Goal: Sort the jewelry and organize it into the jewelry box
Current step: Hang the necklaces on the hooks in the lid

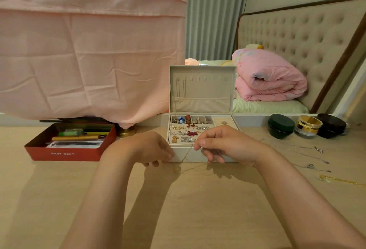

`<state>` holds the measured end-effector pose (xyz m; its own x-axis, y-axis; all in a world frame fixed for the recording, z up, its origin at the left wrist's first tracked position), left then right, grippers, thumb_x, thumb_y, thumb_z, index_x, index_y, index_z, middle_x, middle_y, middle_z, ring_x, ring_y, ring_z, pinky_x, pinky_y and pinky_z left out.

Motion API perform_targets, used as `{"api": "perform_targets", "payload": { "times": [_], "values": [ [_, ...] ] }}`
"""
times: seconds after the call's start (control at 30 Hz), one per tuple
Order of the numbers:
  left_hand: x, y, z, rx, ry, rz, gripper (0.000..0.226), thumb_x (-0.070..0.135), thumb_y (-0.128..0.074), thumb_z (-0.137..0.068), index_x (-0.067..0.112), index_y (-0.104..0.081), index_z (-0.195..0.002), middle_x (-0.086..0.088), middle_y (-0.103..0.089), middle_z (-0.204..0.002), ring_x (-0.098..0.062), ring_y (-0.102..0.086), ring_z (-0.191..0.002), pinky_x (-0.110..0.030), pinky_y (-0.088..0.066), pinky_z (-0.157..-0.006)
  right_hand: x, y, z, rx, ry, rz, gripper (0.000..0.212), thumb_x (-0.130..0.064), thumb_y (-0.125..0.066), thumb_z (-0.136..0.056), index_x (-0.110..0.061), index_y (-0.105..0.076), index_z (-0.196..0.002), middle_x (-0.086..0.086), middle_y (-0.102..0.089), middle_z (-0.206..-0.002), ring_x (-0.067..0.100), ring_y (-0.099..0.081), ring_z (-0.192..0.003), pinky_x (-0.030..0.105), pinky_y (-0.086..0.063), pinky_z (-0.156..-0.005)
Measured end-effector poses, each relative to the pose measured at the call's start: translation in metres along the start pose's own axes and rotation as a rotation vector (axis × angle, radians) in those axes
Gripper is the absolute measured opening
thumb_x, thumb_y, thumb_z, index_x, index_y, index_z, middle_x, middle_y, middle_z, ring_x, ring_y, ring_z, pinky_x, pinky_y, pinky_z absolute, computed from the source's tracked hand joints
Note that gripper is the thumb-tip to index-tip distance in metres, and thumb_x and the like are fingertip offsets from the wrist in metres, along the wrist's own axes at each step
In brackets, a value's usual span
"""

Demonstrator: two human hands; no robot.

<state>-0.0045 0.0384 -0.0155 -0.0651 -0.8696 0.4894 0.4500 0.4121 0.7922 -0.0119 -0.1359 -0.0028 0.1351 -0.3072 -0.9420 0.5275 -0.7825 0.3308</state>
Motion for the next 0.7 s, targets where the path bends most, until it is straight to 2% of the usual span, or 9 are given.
{"api": "perform_targets", "payload": {
  "times": [0.07,0.13,0.2,0.27,0.4,0.5,0.57,0.63,0.7],
  "values": [
    [0.018,0.011,0.005,0.093,-0.110,0.051,0.017,0.024,-0.064,-0.095,0.033,-0.072,-0.106,0.009,-0.075,-0.094,-0.010,-0.070,-0.090,-0.024,-0.057,-0.076,-0.006,-0.004,-0.001,0.010,0.014,0.001,0.018,-0.012,-0.057,-0.101,-0.005,-0.073,-0.097,0.010,-0.060,-0.063,0.012,-0.045,-0.042,0.032,-0.052,-0.061],
    [0.043,0.013,0.008,0.127,-0.267,0.233,0.021,0.017,-0.063,-0.095,0.029,-0.071,-0.111,0.004,-0.076,-0.100,-0.014,-0.069,-0.097,-0.025,-0.055,-0.083,-0.012,-0.007,-0.001,0.031,0.026,-0.008,0.018,-0.013,-0.057,-0.101,-0.007,-0.073,-0.095,0.007,-0.060,-0.061,0.013,-0.043,-0.041,0.030,-0.050,-0.051],
    [0.061,0.004,0.008,0.073,-0.371,0.433,0.032,0.003,-0.057,-0.096,0.020,-0.067,-0.121,-0.003,-0.075,-0.109,-0.016,-0.069,-0.102,-0.026,-0.053,-0.090,-0.018,-0.006,0.001,0.070,0.035,0.017,0.022,-0.013,-0.056,-0.102,-0.012,-0.072,-0.087,0.007,-0.060,-0.062,0.013,-0.044,-0.040,0.026,-0.042,-0.044],
    [0.067,-0.005,0.007,0.010,-0.391,0.534,0.032,0.001,-0.052,-0.097,0.015,-0.064,-0.123,-0.008,-0.075,-0.107,-0.021,-0.071,-0.097,-0.034,-0.054,-0.094,-0.021,-0.001,0.004,0.113,0.033,0.048,0.023,-0.013,-0.056,-0.101,-0.012,-0.070,-0.083,0.009,-0.061,-0.064,0.015,-0.045,-0.041,0.025,-0.038,-0.042],
    [0.065,-0.013,0.005,-0.074,-0.410,0.549,0.015,0.015,-0.058,-0.098,0.012,-0.069,-0.108,0.001,-0.062,-0.077,-0.013,-0.056,-0.071,-0.029,-0.049,-0.075,-0.023,0.010,0.011,0.152,-0.025,0.096,0.022,-0.012,-0.056,-0.098,-0.010,-0.072,-0.084,0.006,-0.058,-0.061,0.017,-0.045,-0.043,0.025,-0.036,-0.042],
    [0.063,-0.011,0.001,-0.014,-0.403,0.465,0.027,0.038,-0.071,-0.085,0.015,-0.073,-0.101,-0.001,-0.058,-0.081,-0.013,-0.049,-0.073,-0.030,-0.041,-0.076,-0.022,0.008,0.013,0.123,-0.062,0.124,0.022,-0.012,-0.054,-0.098,-0.005,-0.071,-0.085,0.003,-0.056,-0.058,0.016,-0.045,-0.044,0.026,-0.037,-0.044],
    [0.062,-0.011,-0.002,0.019,-0.399,0.437,0.026,0.039,-0.074,-0.085,0.016,-0.073,-0.096,-0.003,-0.058,-0.085,-0.013,-0.048,-0.077,-0.033,-0.040,-0.079,-0.020,0.009,0.013,0.131,-0.084,0.138,0.021,-0.012,-0.054,-0.098,0.003,-0.067,-0.091,0.002,-0.055,-0.058,0.015,-0.045,-0.043,0.026,-0.037,-0.044],
    [0.059,-0.010,-0.004,0.031,-0.398,0.439,0.026,0.046,-0.075,-0.080,0.021,-0.070,-0.082,-0.001,-0.055,-0.082,-0.013,-0.047,-0.079,-0.033,-0.038,-0.080,-0.019,0.010,0.013,0.132,-0.097,0.148,0.023,-0.016,-0.056,-0.098,0.005,-0.065,-0.094,0.002,-0.056,-0.059,0.015,-0.046,-0.043,0.026,-0.038,-0.045],
    [0.056,-0.007,-0.004,0.049,-0.398,0.441,0.034,0.053,-0.073,-0.074,0.021,-0.065,-0.077,0.001,-0.055,-0.081,-0.014,-0.048,-0.082,-0.033,-0.039,-0.083,-0.016,0.012,0.014,0.126,-0.121,0.180,0.028,-0.024,-0.061,-0.098,0.001,-0.066,-0.086,0.003,-0.057,-0.059,0.015,-0.047,-0.044,0.027,-0.040,-0.048]
  ]
}}
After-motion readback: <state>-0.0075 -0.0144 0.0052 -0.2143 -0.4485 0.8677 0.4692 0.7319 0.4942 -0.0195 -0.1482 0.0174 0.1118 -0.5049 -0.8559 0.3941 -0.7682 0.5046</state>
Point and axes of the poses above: each hand's wrist, its own z-axis away from the middle knuckle, its own y-axis out of the back of the hand, x = y × z, the point moved 8 cm from there along -z, towards the middle knuckle
